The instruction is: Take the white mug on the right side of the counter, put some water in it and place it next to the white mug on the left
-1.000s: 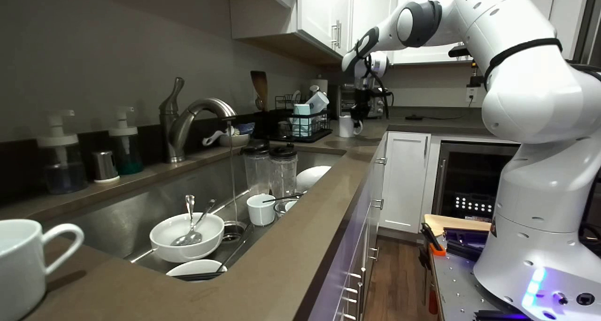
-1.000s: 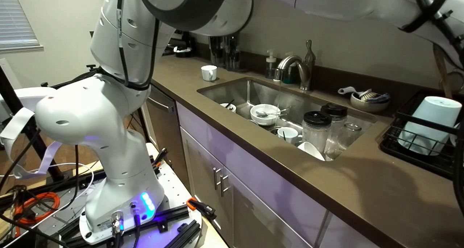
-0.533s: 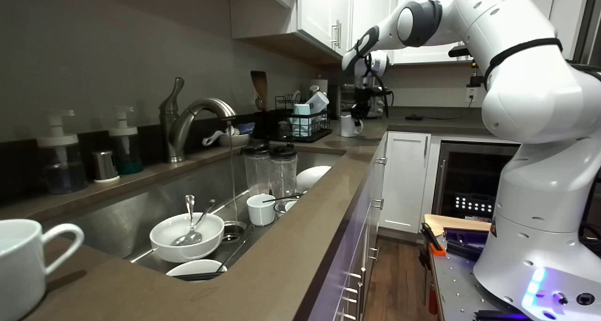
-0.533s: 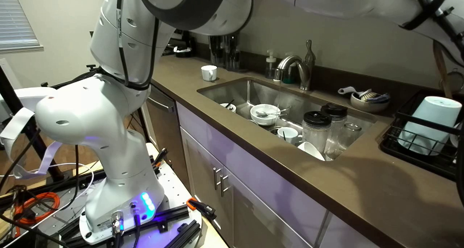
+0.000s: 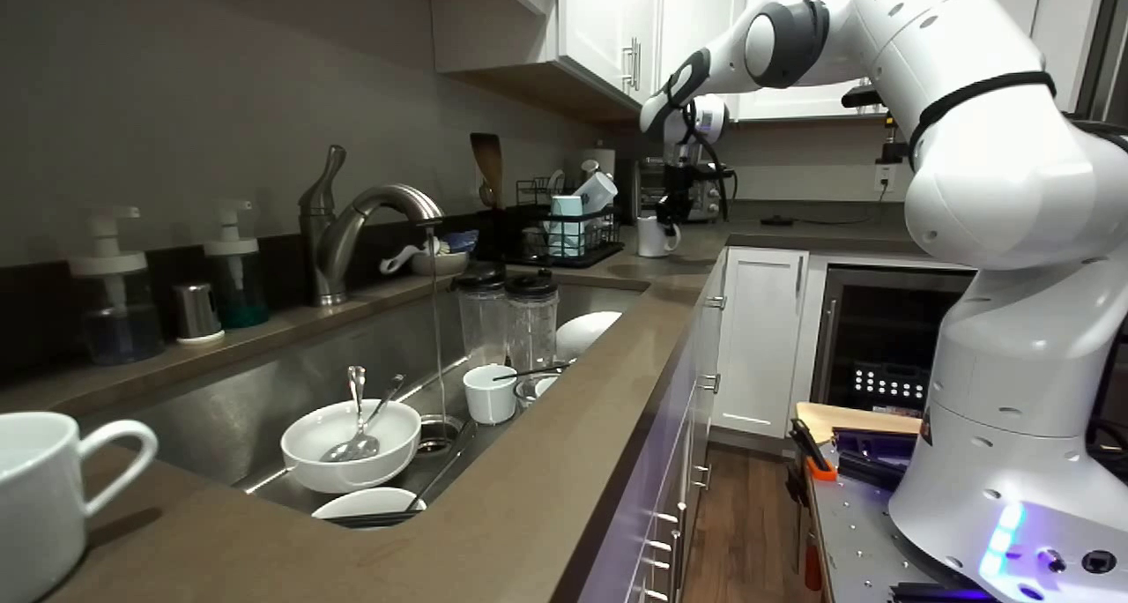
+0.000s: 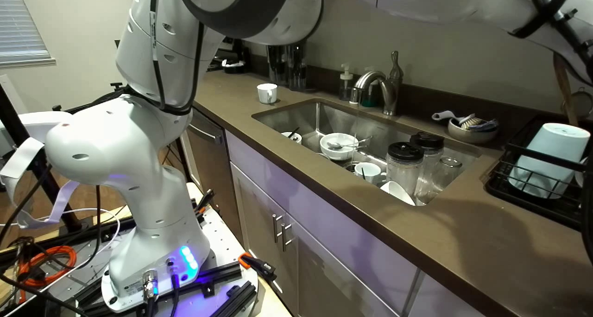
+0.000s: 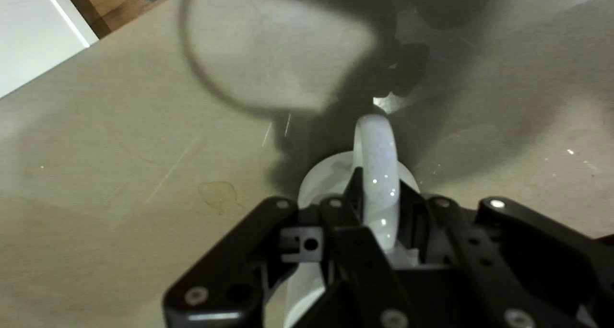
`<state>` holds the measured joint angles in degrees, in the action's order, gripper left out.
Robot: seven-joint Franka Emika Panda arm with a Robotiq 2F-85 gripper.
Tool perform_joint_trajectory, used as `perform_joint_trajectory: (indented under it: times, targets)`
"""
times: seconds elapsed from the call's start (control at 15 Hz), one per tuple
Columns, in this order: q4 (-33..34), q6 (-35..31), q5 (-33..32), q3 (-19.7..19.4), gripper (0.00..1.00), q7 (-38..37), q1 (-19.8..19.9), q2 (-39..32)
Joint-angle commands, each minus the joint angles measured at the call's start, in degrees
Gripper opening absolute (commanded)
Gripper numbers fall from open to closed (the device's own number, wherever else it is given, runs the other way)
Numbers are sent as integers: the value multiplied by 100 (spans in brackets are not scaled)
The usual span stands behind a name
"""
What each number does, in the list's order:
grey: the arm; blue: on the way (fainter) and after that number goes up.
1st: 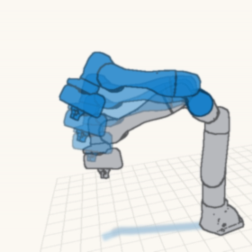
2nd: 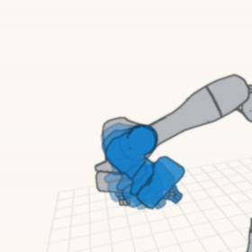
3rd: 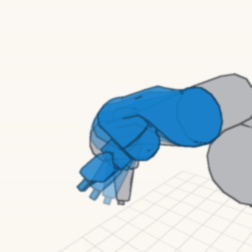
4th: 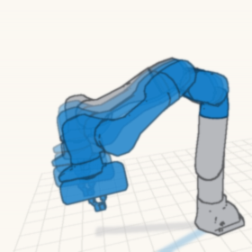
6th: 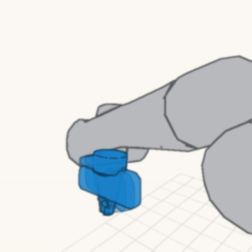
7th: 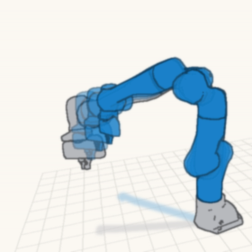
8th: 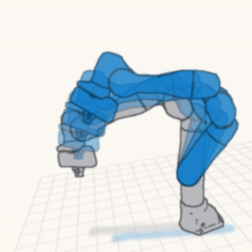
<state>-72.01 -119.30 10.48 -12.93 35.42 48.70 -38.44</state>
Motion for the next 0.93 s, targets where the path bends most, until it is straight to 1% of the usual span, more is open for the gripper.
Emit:
perform_joint_trajectory:
  times: [0.0, 0.87]
  targets:
    - [-107, -24, -111, -61, 6, -41, -104, 171]
    - [-204, -57, -144, -149, 6, -57, -203, 275]
